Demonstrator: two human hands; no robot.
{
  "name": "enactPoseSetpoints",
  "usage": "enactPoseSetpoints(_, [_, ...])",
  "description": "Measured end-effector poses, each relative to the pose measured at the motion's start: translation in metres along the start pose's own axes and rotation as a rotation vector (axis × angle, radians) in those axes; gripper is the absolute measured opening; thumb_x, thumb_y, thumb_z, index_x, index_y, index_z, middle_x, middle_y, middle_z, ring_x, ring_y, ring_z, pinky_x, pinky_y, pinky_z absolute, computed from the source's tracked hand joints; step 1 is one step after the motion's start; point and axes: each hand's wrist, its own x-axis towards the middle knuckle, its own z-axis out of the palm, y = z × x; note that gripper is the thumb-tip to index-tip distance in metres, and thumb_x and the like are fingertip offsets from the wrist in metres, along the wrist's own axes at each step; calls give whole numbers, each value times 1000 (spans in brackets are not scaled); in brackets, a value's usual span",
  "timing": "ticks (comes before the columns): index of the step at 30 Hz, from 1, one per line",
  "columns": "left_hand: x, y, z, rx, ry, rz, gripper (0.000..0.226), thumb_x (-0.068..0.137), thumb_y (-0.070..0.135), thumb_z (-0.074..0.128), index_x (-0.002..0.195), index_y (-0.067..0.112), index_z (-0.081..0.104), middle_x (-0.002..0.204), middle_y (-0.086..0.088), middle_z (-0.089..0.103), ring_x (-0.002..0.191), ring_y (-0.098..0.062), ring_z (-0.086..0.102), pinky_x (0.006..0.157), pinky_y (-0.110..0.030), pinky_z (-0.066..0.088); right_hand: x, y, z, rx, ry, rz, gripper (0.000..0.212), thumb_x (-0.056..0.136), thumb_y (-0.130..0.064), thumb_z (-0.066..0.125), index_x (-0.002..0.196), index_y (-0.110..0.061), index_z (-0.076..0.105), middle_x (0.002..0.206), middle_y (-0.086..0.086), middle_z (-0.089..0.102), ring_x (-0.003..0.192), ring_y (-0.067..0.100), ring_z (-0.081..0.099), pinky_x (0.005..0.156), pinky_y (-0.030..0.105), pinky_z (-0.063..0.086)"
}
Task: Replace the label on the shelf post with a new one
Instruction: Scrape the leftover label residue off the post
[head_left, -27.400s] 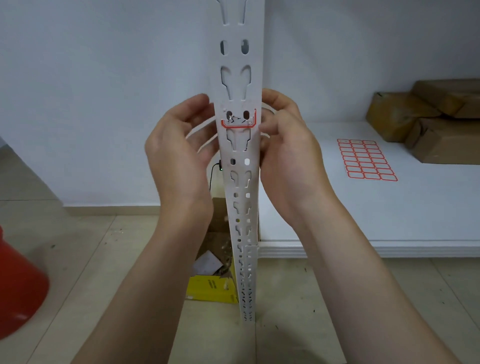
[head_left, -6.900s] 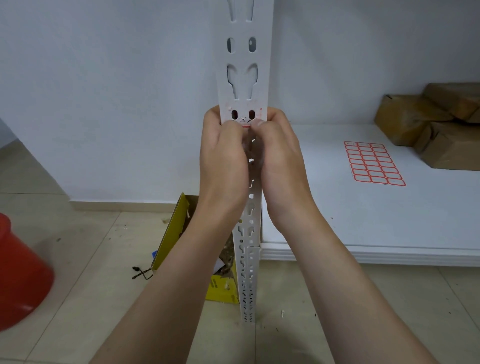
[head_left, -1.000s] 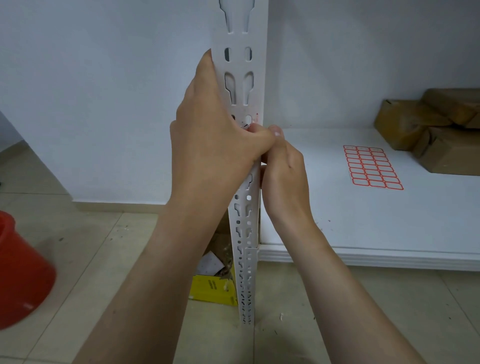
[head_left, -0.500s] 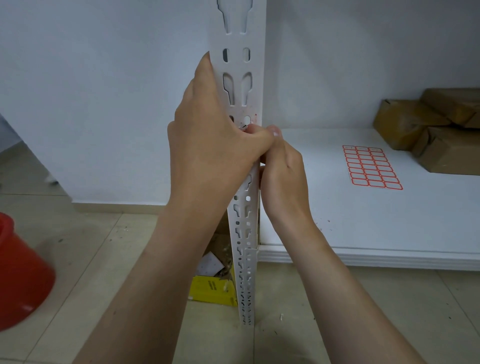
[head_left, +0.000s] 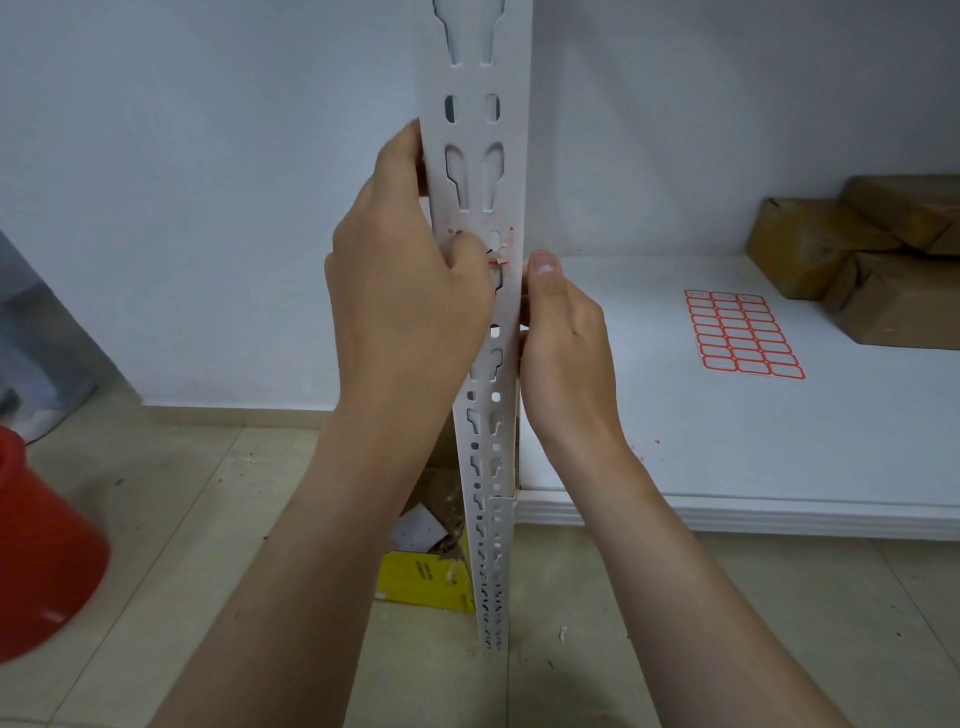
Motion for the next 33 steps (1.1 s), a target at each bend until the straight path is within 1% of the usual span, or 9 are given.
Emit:
enactPoseSetpoints(3, [2,-5,-1,-15,4,19,53,87,10,57,139,24,55,119,19,65,104,-15,72,86,-41,63,-1,-1,1,-13,9,-9,68,101,-51,30,97,10,58,94,31,63,89,40,59,72,44,47])
enactPoseSetpoints(7, [1,-5,-6,-52,-106,61,48,85,21,64,132,24,53,118,12,64,105,-11,69,80,-37,65,-1,-1,0,0,11,13,65,99,-53,31,97,2,65,96,27,67,93,38,65,80,47,54])
enactPoseSetpoints(11, [4,-7,-17,-123,-227,69,59,86,31,81,135,35,47,119,24,60,100,10,68,73,-14,60,-2,-1,2,0,-15,70,73,97,-68,32,128,-16,73,124,7,77,118,19,72,106,47,58])
enactPoseSetpoints(13, [6,-8,-21,-141,-254,56,64,86,28,84,140,30,49,121,25,60,96,15,68,71,-9,57,-1,0,-1,2,-13,65,60,110,-56,34,121,-12,73,112,8,79,104,15,75,94,40,63])
enactPoseSetpoints(16, [8,-9,-25,-160,-277,45,64,88,21,84,144,22,52,128,15,67,102,-1,75,77,-14,61,-2,-1,-3,-9,-13,42,54,117,-40,31,109,-2,69,98,17,75,92,26,72,82,41,58])
enactPoseSetpoints(23, [7,-7,-24,-202,-256,30,65,86,16,79,145,22,53,128,12,69,100,-7,77,82,-26,65,-1,0,0,19,-14,11,51,107,-51,32,95,-22,72,92,4,76,91,16,72,81,31,58])
enactPoseSetpoints(26, [5,-5,-15,-181,-203,20,67,80,23,80,140,24,51,116,21,65,96,4,72,78,-17,61,1,1,1,41,-17,4,54,100,-52,31,102,-18,73,97,2,77,97,17,72,85,33,56])
enactPoseSetpoints(31, [2,-2,-6,-210,-171,-29,57,72,19,81,119,30,52,101,19,65,92,5,68,72,-12,57,-4,3,4,66,-82,-56,35,110,-39,31,107,-25,63,94,-21,68,89,-9,63,78,9,47])
enactPoseSetpoints(33, [2,-1,-5,-198,-147,-30,55,72,14,81,115,32,52,96,21,65,88,8,67,69,-12,57,-4,4,3,61,-93,-52,31,116,-32,32,106,-27,61,87,-28,66,85,-13,61,75,7,46])
